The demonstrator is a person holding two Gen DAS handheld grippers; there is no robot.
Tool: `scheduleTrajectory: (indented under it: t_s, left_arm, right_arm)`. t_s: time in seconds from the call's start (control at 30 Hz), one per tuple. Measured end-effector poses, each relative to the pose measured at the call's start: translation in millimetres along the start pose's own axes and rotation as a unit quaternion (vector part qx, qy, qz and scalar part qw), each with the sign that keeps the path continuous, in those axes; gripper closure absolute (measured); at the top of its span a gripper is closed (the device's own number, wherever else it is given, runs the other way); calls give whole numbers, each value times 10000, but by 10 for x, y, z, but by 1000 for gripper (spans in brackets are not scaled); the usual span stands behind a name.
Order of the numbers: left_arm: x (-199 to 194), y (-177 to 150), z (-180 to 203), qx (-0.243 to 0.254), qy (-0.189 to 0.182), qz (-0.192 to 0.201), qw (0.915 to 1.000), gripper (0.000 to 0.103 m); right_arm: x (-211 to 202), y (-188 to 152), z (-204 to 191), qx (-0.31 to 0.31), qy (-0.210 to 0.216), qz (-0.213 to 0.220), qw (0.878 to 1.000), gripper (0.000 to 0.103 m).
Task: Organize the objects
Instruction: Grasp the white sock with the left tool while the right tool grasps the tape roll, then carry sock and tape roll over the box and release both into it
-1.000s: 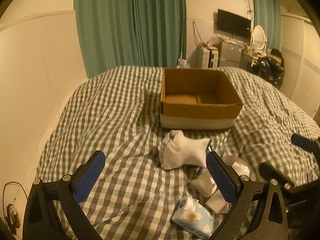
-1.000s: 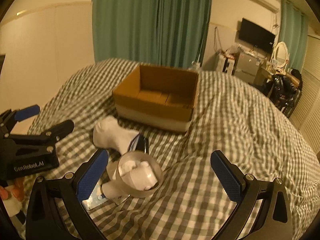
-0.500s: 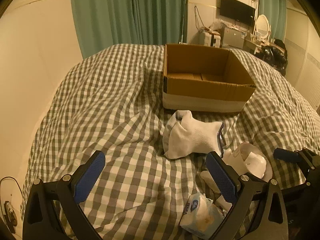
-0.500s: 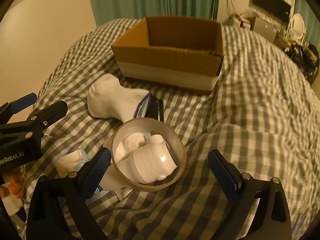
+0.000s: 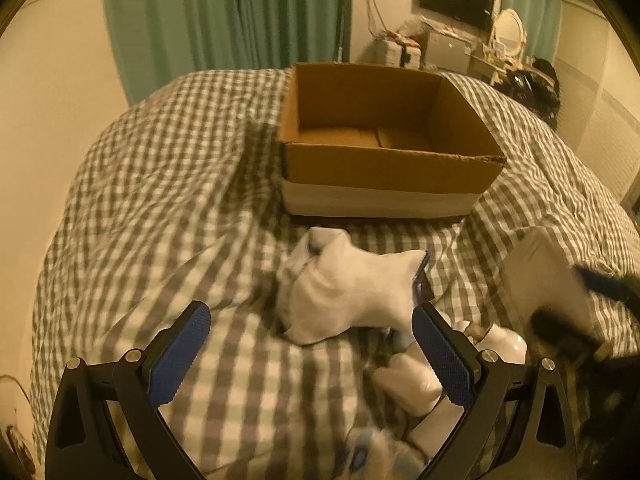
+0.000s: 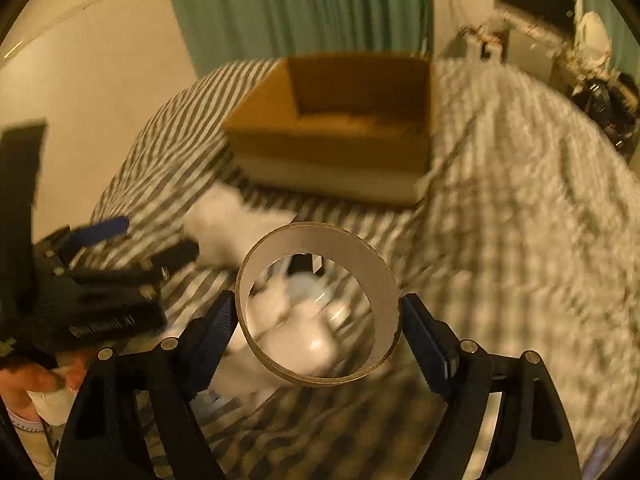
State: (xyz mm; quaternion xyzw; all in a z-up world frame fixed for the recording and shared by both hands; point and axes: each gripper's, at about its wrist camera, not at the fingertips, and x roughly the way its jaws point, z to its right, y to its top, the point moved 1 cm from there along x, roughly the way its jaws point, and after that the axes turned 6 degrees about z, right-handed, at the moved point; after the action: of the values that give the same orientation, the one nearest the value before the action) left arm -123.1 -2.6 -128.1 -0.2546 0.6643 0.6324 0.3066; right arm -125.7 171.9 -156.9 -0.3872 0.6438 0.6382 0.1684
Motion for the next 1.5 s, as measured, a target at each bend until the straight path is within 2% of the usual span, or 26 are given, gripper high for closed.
scheduleTrajectory:
  t_s: [0.17, 0.5, 0.63, 0.7, 0.8, 1.03, 1.23, 1.5]
  left_arm:
    - [262, 77, 154, 200, -158, -189, 9995, 0]
    - [711, 94, 242, 356, -234, -641, 9970, 0]
    - [733, 63, 212, 334, -232, -641, 9971, 10]
    - [700, 55, 197, 305, -280, -591, 9974, 20]
    - [643, 37, 183, 299, -261, -601, 9974, 24]
    - [383, 78, 153, 268, -224, -362, 9987, 27]
    - [96, 270, 51, 215, -264, -18, 9994, 27]
    - [-499, 830, -66, 319, -291, 705, 9966, 27]
  right_arm:
    - [-88, 188, 244, -6, -452, 225, 9987, 21]
    - [256, 198, 438, 38, -427, -15, 9991, 21]
    - [336, 181, 473, 78, -381, -109, 9992, 21]
    - [341, 160, 471, 76, -394, -119, 9991, 21]
    - [305, 151, 454, 43, -426, -75, 9991, 21]
    - [120, 169, 384, -96, -520, 123, 9985, 22]
    - [-187, 265, 275, -258, -645, 420, 9967, 22]
    - [-755, 729, 128, -735, -731, 1060, 9889, 22]
